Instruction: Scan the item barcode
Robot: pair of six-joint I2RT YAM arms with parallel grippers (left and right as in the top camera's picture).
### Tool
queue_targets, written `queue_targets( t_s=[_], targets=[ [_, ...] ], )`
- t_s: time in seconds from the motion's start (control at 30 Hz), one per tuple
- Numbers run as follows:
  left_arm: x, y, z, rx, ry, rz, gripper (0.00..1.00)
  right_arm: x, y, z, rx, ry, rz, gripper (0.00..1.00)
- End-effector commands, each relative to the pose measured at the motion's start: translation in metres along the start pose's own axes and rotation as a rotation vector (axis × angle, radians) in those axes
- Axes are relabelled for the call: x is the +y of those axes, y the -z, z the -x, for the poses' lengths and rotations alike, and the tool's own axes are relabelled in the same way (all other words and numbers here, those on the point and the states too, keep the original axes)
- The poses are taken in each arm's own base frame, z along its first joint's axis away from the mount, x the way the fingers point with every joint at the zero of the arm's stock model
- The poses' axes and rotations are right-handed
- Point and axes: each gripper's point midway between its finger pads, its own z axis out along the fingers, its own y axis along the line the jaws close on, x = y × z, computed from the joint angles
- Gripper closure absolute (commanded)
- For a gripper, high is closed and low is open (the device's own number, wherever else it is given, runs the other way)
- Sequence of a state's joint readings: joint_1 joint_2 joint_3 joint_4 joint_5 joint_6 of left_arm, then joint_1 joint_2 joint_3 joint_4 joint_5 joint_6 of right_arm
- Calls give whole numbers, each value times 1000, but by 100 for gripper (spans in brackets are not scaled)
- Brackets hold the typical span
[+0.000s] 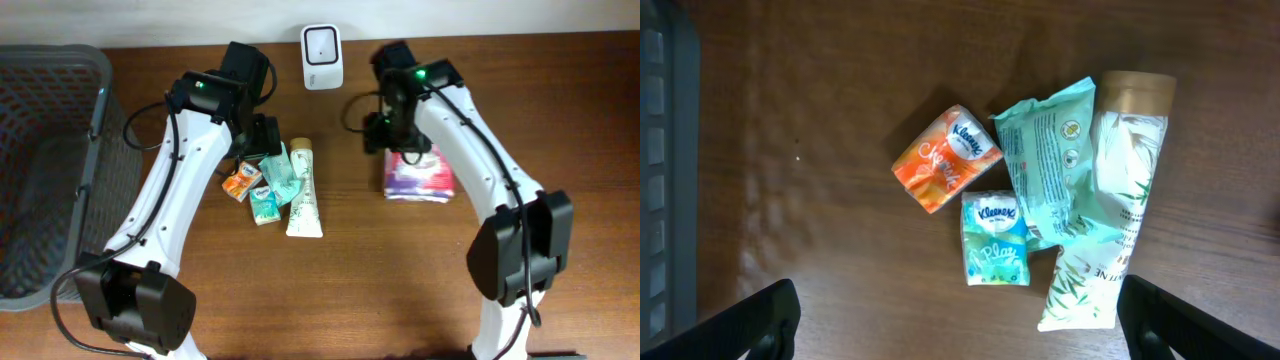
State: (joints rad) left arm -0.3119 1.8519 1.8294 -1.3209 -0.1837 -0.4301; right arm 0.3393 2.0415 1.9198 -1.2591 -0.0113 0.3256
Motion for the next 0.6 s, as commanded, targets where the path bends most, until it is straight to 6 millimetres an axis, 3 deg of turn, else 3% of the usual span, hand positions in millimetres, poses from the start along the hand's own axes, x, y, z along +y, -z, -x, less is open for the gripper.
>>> queue_targets(
  t_s=[0.0,0.1,0.17,0.27,0.37,0.5,0.57],
  targets=[
    [0,11,3,-27,-6,-16,1,-18,39,25,-83,-14,12,1],
    [0,11,3,-27,-6,-16,1,-97,38,28,-33,-75,1,1],
    [0,11,3,-27,-6,-16,1,-120,26,15,59,-52,155,0],
    [0,11,3,-27,-6,-16,1,-147,-2,3,132,-158,323,16],
    [0,11,3,-27,-6,-16,1,-134,-39,-11,173,-135,533,17],
    [0,11,3,-27,-6,-16,1,-120,-82,-27,197,-151,573,17],
    [0,11,3,-27,-6,-16,1,-114,-99,-33,205,-187,569,36]
  ],
)
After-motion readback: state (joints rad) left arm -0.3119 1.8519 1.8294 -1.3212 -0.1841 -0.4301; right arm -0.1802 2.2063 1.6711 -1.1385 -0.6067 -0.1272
